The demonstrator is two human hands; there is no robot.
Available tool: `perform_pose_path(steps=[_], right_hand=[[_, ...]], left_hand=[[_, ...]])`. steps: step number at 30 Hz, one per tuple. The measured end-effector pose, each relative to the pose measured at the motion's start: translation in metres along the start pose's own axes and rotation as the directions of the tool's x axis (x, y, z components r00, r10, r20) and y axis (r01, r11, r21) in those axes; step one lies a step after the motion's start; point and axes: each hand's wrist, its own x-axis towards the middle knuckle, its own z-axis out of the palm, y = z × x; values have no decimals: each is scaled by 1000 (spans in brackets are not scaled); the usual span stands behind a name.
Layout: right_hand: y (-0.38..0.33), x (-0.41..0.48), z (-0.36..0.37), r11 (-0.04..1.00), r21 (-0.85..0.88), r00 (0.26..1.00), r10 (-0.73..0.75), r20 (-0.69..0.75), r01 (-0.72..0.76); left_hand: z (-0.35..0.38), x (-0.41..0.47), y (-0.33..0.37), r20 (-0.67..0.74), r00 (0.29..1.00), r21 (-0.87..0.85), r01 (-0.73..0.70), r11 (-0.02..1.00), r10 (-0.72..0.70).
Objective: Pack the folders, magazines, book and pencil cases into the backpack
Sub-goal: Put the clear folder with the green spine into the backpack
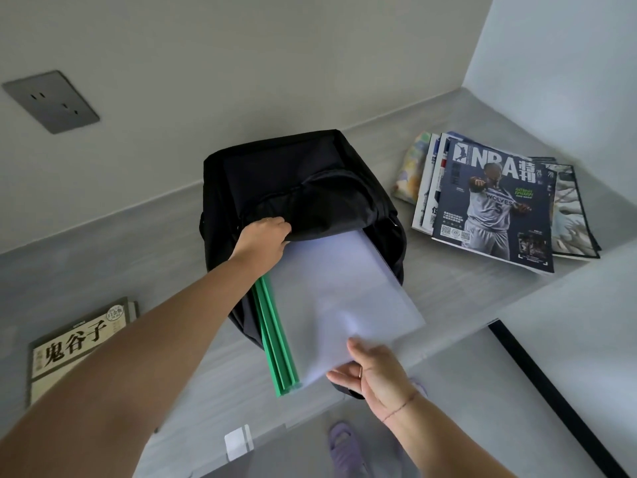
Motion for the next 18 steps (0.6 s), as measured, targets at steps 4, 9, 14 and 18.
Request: perform_pose_path(steps=[4, 9, 14, 18], right_hand=[[-21, 24, 32, 999, 44, 1000, -2, -13, 2], [-56, 63, 79, 991, 107, 992, 96, -85, -87], [-64, 78, 99, 981, 111, 977, 172, -123, -159], [-75, 74, 91, 973, 1, 972, 229, -49, -230]], left_hand=[[0, -2, 3, -35, 999, -5, -17, 1000, 17], [0, -3, -1, -58, 998, 8, -6, 1000, 6], [0, 0, -9, -65, 997, -24, 34, 999, -36], [7, -3, -10, -65, 994, -84, 78, 993, -83]])
